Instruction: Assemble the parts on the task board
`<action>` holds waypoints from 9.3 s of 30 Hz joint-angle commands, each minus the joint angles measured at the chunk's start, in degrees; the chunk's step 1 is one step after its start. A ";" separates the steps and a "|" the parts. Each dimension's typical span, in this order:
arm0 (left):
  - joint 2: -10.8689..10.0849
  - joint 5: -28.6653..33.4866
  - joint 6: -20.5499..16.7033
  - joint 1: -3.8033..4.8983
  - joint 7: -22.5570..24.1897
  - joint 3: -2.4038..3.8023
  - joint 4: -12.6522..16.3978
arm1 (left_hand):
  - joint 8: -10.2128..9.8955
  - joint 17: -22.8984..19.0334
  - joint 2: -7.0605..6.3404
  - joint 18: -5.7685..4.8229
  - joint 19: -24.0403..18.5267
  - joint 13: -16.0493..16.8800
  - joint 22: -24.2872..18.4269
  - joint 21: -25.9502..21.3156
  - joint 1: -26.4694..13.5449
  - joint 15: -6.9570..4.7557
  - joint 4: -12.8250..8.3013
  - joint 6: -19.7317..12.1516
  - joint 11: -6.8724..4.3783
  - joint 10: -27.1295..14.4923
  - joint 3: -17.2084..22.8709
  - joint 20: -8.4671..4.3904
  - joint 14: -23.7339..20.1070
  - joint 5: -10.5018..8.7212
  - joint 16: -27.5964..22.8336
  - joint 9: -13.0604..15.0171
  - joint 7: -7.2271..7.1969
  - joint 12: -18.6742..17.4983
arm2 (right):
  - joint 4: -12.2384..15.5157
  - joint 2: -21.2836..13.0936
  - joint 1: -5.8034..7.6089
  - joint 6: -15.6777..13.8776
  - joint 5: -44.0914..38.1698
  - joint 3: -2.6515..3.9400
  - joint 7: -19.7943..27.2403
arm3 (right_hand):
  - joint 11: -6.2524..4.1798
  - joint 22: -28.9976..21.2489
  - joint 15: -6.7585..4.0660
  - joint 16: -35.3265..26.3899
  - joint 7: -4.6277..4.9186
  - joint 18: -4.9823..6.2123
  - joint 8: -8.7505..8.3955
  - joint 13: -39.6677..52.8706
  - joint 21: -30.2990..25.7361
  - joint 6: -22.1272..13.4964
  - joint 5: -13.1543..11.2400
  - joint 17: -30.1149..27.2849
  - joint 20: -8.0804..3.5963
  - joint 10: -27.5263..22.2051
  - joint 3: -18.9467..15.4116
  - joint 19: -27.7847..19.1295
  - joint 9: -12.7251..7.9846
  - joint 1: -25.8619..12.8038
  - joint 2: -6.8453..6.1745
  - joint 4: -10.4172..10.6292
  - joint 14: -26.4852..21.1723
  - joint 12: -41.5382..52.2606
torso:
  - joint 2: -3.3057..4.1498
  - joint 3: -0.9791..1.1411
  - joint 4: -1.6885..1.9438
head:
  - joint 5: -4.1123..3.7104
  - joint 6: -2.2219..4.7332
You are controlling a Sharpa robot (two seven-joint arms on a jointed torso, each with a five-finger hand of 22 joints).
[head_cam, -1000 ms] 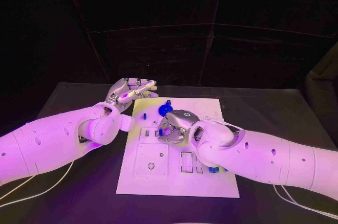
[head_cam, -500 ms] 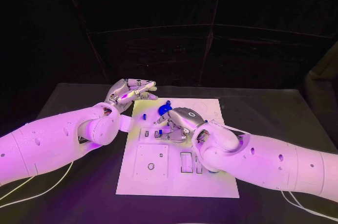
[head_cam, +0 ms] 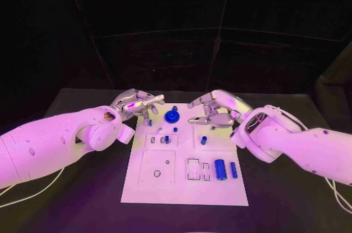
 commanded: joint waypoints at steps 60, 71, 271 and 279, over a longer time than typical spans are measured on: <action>12.19 -36.49 20.32 7.22 -46.26 -5.04 -2.36 | 28.84 15.38 3.63 -3.42 2.07 39.95 30.12 23.23 -0.64 -1.90 5.19 -12.63 -3.03 -6.35 -16.45 -1.47 6.05 0.08 3.66 29.90 -2.96 40.56 | -10.56 -1.13 2.58 9.52 16.56 0.63 0.13 | -0.29 -1.34 0.01 -1.44 -0.51 0.95 1.09 -0.64 -1.30 0.45 4.35 -1.16 -0.21 -0.19 -3.77 -0.40 0.12 -0.40 1.82 1.07 2.03 -0.07 | -1.03 0.39 -0.03 | 0.96 -2.15; 12.25 -36.48 19.24 7.35 -45.49 -5.22 -2.34 | 29.12 15.38 5.50 -3.43 2.05 40.09 30.29 23.29 2.85 -2.04 2.99 -12.76 -3.23 -6.26 -14.01 -1.53 6.05 0.10 3.66 30.66 -3.19 40.68 | -11.05 -0.71 2.58 10.04 15.44 0.63 -0.29 | -0.31 -1.61 -0.02 -1.61 -0.53 0.98 1.17 -0.83 -1.48 0.46 4.90 -1.32 -0.23 -0.33 -3.98 -0.46 0.12 -0.19 2.06 1.07 2.01 -0.19 | -1.04 0.39 -0.03 | 0.94 -2.32; 5.39 -47.34 -10.66 -0.79 -34.85 -8.06 4.34 | 27.53 15.38 -11.10 -4.21 3.37 43.10 35.39 25.56 -10.13 -3.10 -0.65 -8.34 -4.54 -2.72 19.95 -2.52 6.05 0.31 3.66 36.02 -4.65 42.93 | -12.13 -0.77 2.55 10.27 15.47 0.60 0.46 | -0.36 -1.92 -0.07 -2.00 -0.61 1.00 1.75 -1.14 -1.83 0.65 6.17 -1.45 -0.31 -0.38 -5.98 -0.33 0.13 -1.55 3.45 2.95 2.09 -0.02 | -1.51 1.37 1.60 | 0.02 -4.64; 5.49 -46.04 -11.07 -0.75 -34.56 -8.04 4.44 | 27.76 15.38 -11.29 -4.30 3.51 43.44 35.87 25.85 -11.00 -3.16 0.97 -8.25 -4.60 -2.53 18.83 -2.58 6.05 0.31 3.66 36.41 -4.72 43.28 | -12.32 -0.63 2.55 10.34 15.57 0.60 0.44 | -0.37 -1.94 -0.08 -2.01 -0.62 1.00 1.77 -1.16 -1.85 0.65 6.23 -1.45 -0.31 -0.40 -6.03 -0.33 0.13 -1.58 3.49 3.01 2.09 -0.03 | -1.49 1.39 1.61 | -0.08 -4.67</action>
